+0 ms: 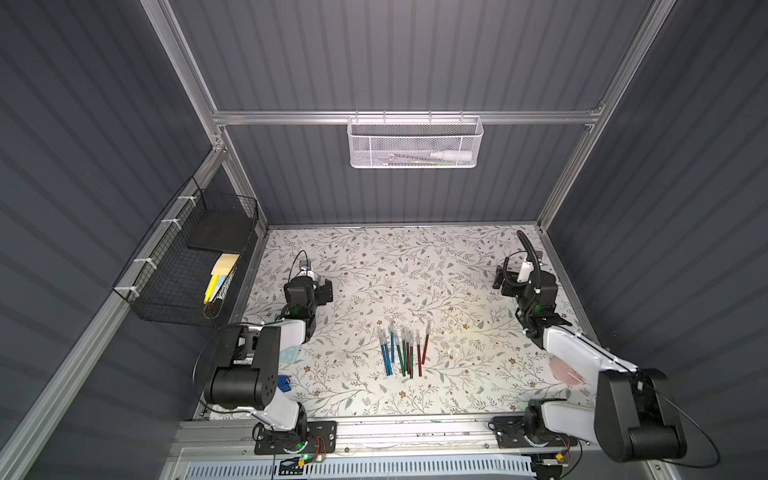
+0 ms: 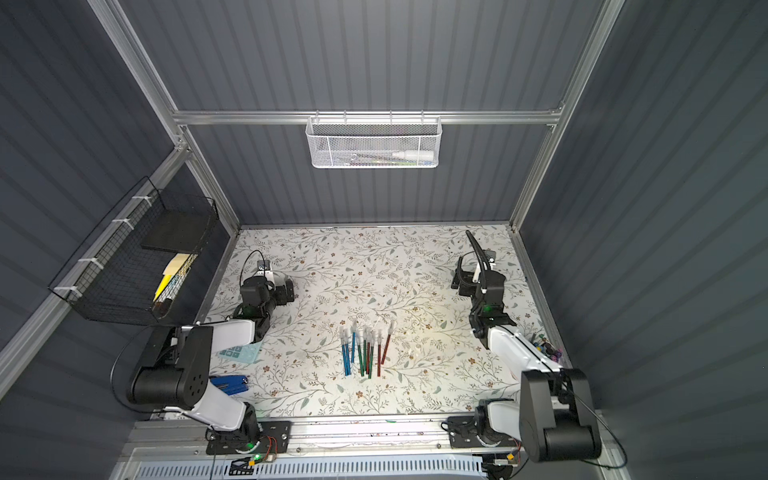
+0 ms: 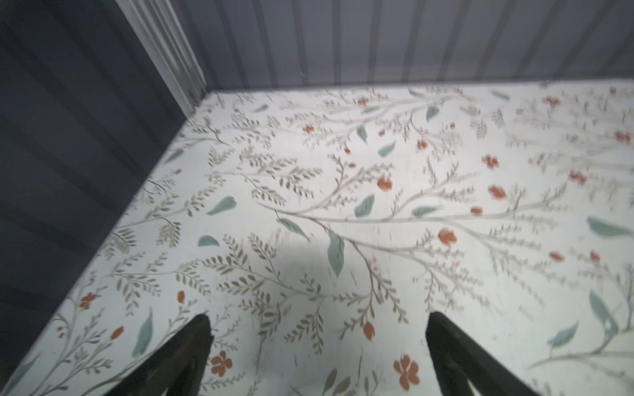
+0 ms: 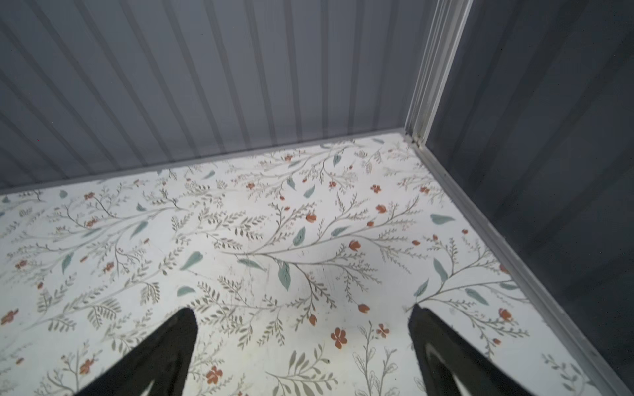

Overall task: Remove protective caps from carving knives
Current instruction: Pick up the carving knife from the center of the board.

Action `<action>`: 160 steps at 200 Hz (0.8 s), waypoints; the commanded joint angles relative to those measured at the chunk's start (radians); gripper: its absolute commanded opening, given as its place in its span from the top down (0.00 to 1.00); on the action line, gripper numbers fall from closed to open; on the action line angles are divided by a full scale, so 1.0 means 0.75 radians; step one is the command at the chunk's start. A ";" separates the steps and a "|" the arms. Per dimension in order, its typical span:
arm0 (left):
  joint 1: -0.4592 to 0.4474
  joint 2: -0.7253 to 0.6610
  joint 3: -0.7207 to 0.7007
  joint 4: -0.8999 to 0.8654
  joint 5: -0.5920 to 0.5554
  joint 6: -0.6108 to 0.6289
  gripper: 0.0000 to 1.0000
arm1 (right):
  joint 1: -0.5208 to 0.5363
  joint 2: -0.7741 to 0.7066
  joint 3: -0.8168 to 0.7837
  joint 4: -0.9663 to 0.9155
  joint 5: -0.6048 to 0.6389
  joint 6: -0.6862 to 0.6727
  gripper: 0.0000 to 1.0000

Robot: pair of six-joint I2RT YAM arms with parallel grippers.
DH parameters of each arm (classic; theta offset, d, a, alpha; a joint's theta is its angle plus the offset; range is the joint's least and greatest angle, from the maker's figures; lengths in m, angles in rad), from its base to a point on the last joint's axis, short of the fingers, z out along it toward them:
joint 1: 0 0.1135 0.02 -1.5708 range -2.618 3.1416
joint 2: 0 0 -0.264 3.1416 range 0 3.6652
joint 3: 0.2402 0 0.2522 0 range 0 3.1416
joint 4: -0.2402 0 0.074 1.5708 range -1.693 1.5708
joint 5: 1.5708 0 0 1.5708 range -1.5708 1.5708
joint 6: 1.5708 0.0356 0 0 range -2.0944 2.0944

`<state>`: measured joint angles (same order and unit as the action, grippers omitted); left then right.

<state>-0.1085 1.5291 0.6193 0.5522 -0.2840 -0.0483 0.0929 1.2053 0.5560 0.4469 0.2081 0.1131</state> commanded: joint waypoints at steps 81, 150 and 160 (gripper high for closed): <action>-0.015 0.140 0.765 -1.031 0.156 -0.643 0.01 | 0.385 -0.200 0.321 -0.804 0.201 0.240 0.01; -0.249 -0.027 0.699 -1.220 0.277 -0.667 0.01 | 0.536 -0.084 0.376 -0.941 0.003 0.219 0.05; -0.253 -0.091 0.649 -1.231 0.330 -0.674 0.00 | 0.558 -0.077 0.379 -0.962 -0.001 0.220 0.06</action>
<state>-0.3042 1.5661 1.1690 -0.2928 -0.1581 -0.5175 0.4751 1.1351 0.8062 -0.1833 0.2344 0.2581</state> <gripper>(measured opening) 0.995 0.951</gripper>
